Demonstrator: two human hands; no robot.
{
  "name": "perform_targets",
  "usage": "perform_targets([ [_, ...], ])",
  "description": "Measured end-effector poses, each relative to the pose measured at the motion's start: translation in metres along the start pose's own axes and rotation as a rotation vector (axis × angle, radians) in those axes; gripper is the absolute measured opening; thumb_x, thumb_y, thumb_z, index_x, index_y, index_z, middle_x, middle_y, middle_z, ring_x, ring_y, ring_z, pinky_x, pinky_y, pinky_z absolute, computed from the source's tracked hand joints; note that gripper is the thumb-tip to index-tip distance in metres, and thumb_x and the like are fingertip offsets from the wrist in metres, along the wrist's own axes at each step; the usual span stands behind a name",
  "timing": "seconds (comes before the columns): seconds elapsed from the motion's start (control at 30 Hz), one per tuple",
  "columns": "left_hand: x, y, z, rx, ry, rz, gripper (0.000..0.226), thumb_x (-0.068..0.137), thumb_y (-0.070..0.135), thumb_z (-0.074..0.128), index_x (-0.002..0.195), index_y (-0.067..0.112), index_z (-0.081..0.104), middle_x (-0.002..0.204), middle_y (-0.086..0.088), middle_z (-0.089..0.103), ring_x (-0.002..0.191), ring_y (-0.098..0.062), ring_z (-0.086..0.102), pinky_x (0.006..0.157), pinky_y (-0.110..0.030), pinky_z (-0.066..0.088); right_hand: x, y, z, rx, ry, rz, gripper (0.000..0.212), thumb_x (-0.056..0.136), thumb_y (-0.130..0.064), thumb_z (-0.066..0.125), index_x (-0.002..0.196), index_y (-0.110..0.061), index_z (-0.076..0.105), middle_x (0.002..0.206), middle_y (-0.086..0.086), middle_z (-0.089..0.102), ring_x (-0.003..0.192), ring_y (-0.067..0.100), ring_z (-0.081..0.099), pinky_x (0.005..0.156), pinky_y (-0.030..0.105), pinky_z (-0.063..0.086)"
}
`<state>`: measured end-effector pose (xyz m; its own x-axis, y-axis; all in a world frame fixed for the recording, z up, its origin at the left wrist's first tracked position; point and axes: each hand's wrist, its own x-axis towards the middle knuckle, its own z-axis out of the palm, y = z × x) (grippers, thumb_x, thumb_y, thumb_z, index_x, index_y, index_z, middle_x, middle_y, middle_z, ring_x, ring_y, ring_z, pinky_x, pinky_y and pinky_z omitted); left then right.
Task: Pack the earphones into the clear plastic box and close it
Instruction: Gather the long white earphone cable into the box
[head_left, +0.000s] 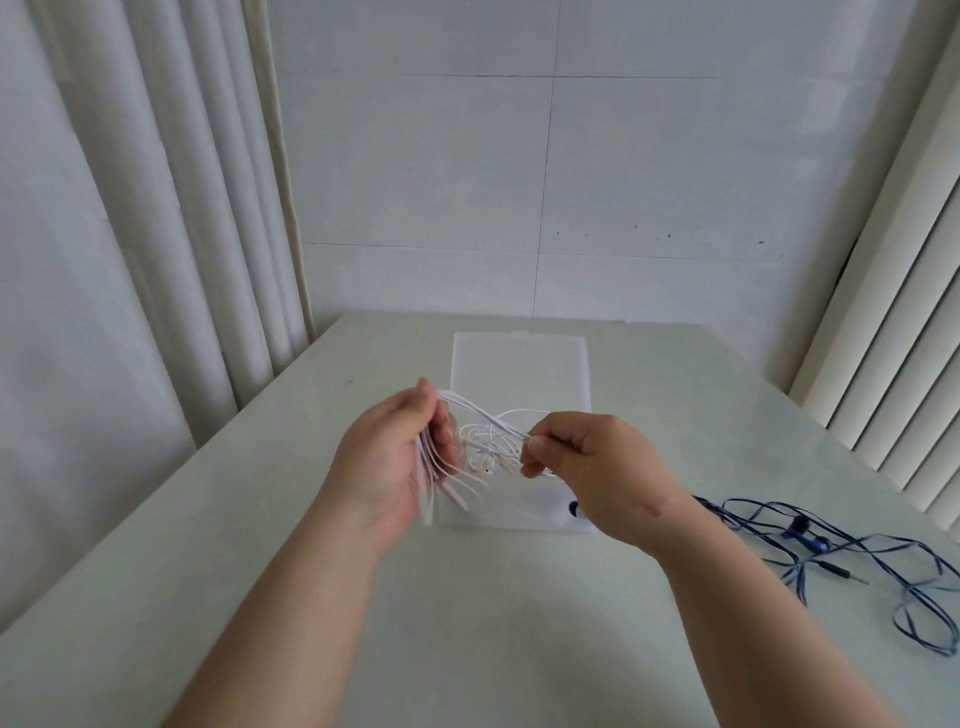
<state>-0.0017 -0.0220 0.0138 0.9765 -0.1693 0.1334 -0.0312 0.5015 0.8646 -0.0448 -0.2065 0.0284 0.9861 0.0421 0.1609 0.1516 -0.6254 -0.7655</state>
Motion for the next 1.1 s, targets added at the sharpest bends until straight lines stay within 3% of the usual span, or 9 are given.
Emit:
perform_targets([
  [0.1,0.001,-0.001,0.003,-0.099,0.009,0.016,0.034,0.095,0.032,0.047,0.068,0.01,0.044,0.053,-0.001,0.034,0.045,-0.015,0.037,0.044,-0.023,0.037,0.001,0.0,0.004,-0.003,-0.036,-0.016,0.024,0.099,-0.023,0.05,0.086,-0.026,0.07,0.069,-0.009,0.064,0.051,0.002,0.043,0.049,0.015,0.035],
  [0.23,-0.001,-0.006,0.01,-0.14,-0.001,0.062,0.03,0.086,0.037,0.051,0.069,0.014,0.044,0.053,0.002,0.029,0.043,-0.011,0.027,0.044,-0.023,0.025,-0.001,-0.001,0.013,0.064,-0.116,0.006,0.024,0.099,-0.029,0.045,0.099,-0.027,0.069,0.064,-0.006,0.048,0.058,0.008,0.039,0.053,0.021,0.033],
  [0.33,0.0,-0.01,0.012,-0.191,0.042,0.09,0.031,0.091,0.036,0.049,0.069,0.015,0.043,0.054,0.002,0.029,0.046,-0.012,0.029,0.049,-0.025,0.027,-0.003,-0.002,0.016,0.105,-0.204,-0.034,0.034,0.093,-0.047,0.051,0.088,-0.016,0.063,0.068,0.001,0.046,0.064,0.011,0.039,0.063,0.028,0.034],
  [0.4,0.002,-0.012,0.013,-0.241,0.075,0.092,0.034,0.095,0.035,0.047,0.069,0.015,0.044,0.056,0.001,0.032,0.049,-0.013,0.035,0.053,-0.026,0.032,-0.003,-0.002,0.018,0.088,-0.239,-0.078,0.035,0.086,-0.059,0.057,0.075,-0.026,0.058,0.06,-0.012,0.04,0.058,0.008,0.037,0.059,0.026,0.031],
  [0.53,0.005,-0.017,0.013,-0.253,0.143,0.089,0.038,0.099,0.037,0.044,0.069,0.014,0.047,0.06,0.0,0.039,0.057,-0.017,0.046,0.065,-0.031,0.042,0.001,0.003,0.025,-0.006,-0.168,-0.098,0.029,0.069,-0.069,0.065,0.08,-0.045,0.056,0.054,-0.02,0.046,0.051,0.002,0.041,0.056,0.024,0.034],
  [0.7,0.008,-0.018,0.011,-0.267,0.159,0.037,0.038,0.098,0.041,0.044,0.069,0.016,0.048,0.064,0.001,0.042,0.062,-0.017,0.044,0.071,-0.033,0.039,0.002,0.003,0.029,-0.011,-0.077,-0.138,0.037,0.067,-0.065,0.072,0.088,-0.043,0.052,0.054,-0.018,0.046,0.051,0.005,0.041,0.055,0.026,0.035],
  [0.83,0.005,-0.016,0.013,-0.29,0.138,-0.019,0.038,0.098,0.043,0.043,0.07,0.018,0.047,0.068,0.0,0.046,0.068,-0.018,0.047,0.073,-0.035,0.04,0.0,0.0,0.031,-0.037,-0.075,-0.181,0.024,0.073,-0.054,0.074,0.07,-0.05,0.05,0.053,-0.016,0.041,0.05,0.006,0.035,0.053,0.025,0.03],
  [0.97,0.001,-0.013,0.015,-0.298,0.16,-0.067,0.038,0.098,0.044,0.043,0.069,0.019,0.048,0.07,0.001,0.054,0.079,-0.015,0.062,0.075,-0.033,0.052,-0.001,-0.001,0.035,-0.06,-0.072,-0.17,0.03,0.077,-0.046,0.071,0.067,-0.027,0.05,0.051,-0.013,0.037,0.05,0.008,0.032,0.052,0.025,0.029],
  [1.1,0.001,-0.013,0.015,-0.36,0.131,-0.084,0.039,0.098,0.044,0.042,0.069,0.018,0.048,0.069,0.001,0.055,0.079,-0.017,0.058,0.079,-0.033,0.05,-0.001,-0.001,0.037,-0.091,-0.054,-0.199,0.034,0.083,-0.036,0.065,0.062,-0.019,0.044,0.047,-0.01,0.039,0.048,0.011,0.031,0.049,0.024,0.027],
])
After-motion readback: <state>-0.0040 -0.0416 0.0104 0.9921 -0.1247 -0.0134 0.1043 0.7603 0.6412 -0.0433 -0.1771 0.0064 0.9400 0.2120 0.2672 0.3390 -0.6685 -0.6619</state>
